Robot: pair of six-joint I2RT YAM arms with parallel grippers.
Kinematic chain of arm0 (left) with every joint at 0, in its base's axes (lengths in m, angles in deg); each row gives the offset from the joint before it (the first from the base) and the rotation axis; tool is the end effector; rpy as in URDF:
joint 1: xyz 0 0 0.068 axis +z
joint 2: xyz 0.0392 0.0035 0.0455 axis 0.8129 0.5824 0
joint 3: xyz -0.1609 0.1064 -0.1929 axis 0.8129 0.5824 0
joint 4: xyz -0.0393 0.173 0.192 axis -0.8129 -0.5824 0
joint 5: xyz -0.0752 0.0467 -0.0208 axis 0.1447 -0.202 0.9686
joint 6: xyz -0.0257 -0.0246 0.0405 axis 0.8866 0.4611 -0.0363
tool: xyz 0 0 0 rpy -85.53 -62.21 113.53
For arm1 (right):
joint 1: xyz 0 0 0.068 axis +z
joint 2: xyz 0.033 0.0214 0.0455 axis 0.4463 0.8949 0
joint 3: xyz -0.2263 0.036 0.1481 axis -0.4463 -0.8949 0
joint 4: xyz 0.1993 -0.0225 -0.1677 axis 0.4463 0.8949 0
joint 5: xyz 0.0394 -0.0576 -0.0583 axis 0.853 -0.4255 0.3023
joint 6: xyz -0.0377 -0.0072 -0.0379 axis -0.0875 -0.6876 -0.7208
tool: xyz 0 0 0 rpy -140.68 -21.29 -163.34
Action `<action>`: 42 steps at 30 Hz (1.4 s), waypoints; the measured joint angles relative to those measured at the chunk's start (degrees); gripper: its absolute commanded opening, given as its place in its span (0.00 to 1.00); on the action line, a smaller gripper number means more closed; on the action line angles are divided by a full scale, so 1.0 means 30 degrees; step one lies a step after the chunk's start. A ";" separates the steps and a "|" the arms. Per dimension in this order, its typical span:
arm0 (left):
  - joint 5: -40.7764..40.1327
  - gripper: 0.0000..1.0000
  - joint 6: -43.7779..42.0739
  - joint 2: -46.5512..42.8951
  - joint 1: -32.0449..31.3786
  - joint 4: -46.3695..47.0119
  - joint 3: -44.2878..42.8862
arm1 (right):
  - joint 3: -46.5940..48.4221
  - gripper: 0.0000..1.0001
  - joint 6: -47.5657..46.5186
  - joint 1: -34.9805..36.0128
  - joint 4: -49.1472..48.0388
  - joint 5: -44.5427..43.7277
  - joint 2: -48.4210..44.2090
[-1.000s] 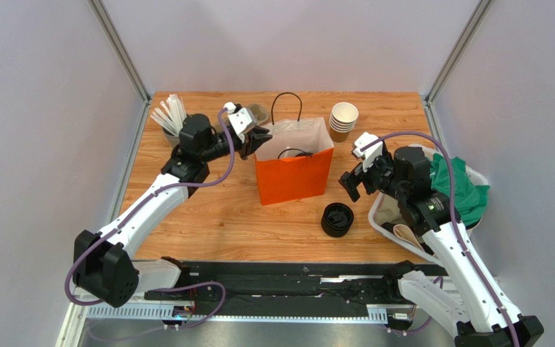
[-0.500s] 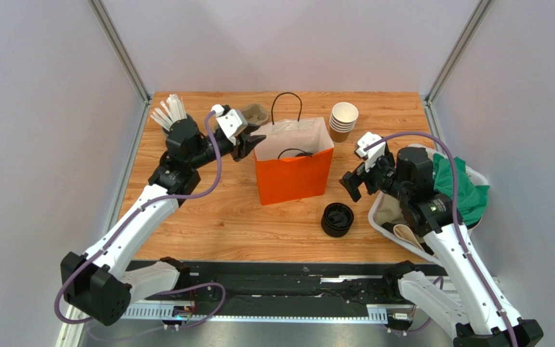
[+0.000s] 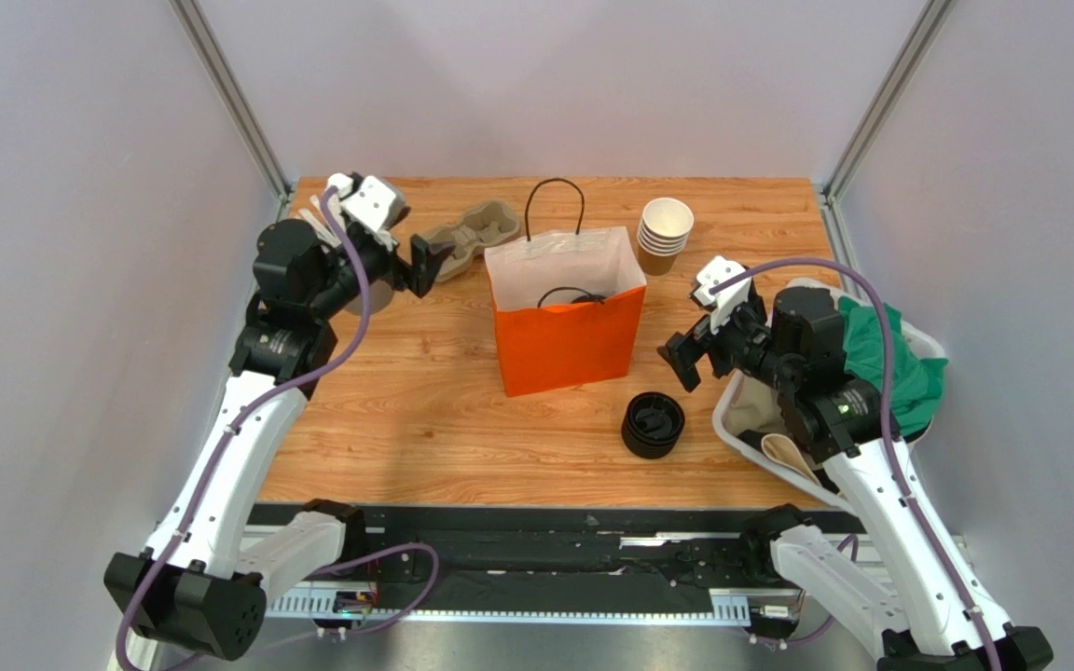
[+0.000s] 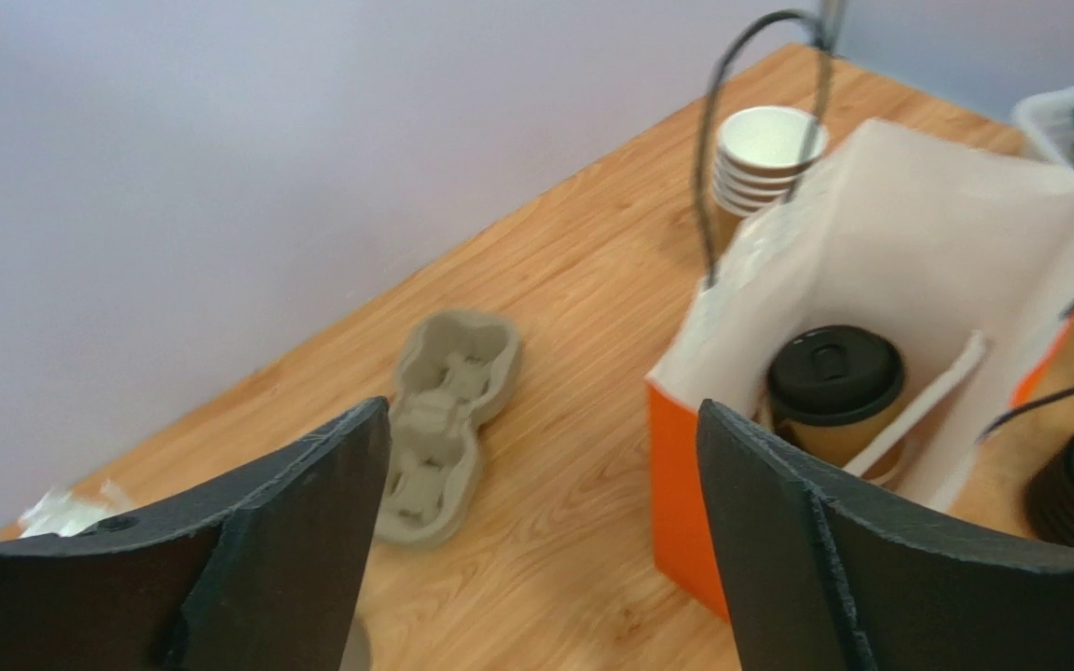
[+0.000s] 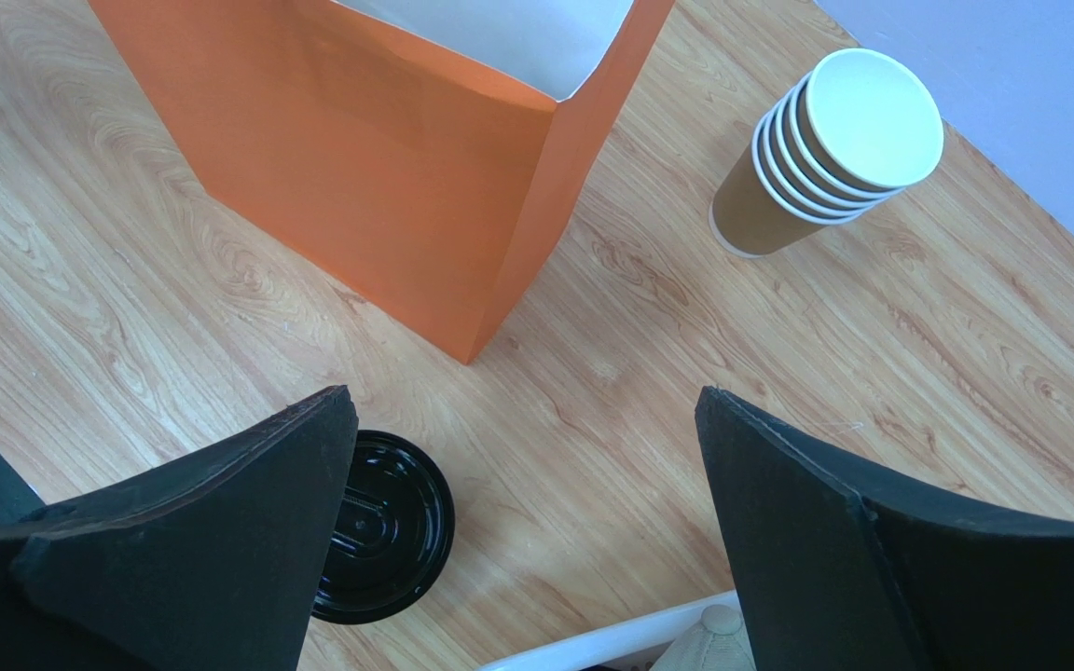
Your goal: Pack the takeout coffee
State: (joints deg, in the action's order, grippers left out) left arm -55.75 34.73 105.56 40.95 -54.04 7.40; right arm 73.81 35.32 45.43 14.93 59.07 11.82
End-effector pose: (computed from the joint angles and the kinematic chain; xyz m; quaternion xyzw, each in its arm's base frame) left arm 0.2192 -0.0684 0.4119 0.2788 0.6582 -0.1967 0.6711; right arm 0.1575 0.0657 0.3446 -0.3717 0.7517 0.1188 0.5316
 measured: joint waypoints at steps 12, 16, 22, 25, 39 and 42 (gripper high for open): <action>-0.0510 0.94 0.0590 -0.0801 0.3504 -0.4175 0.0000 | 0.0000 0.99 0.0546 -0.0036 -0.0022 0.0277 -0.0430; 0.1013 0.95 0.0590 -0.0736 0.5719 -0.5581 0.0000 | -0.0066 0.99 0.0583 -0.0051 -0.0189 0.0277 -0.0590; 0.3767 0.95 0.0554 0.0182 0.8378 -0.6229 0.0663 | -0.0168 0.99 0.0809 -0.0051 -0.0678 0.0226 -0.0583; 0.4889 0.96 0.0342 0.0204 0.8910 -0.6885 0.1195 | -0.0328 0.99 0.0962 -0.0051 -0.0896 0.0051 -0.0583; 0.7249 0.97 -0.0087 -0.2062 0.9012 -0.6521 0.3330 | -0.0379 0.99 0.1399 -0.0087 -0.1180 -0.0109 -0.0852; 0.7300 0.97 -0.0066 -0.2339 0.9005 -0.6331 0.3643 | -0.0379 0.99 0.1537 -0.0080 -0.1188 -0.0146 -0.1078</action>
State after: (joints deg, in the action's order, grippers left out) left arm -33.85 34.54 98.55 67.96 -73.03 18.33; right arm 72.68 39.93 45.19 11.37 58.63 8.59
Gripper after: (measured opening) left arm 0.968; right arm 0.990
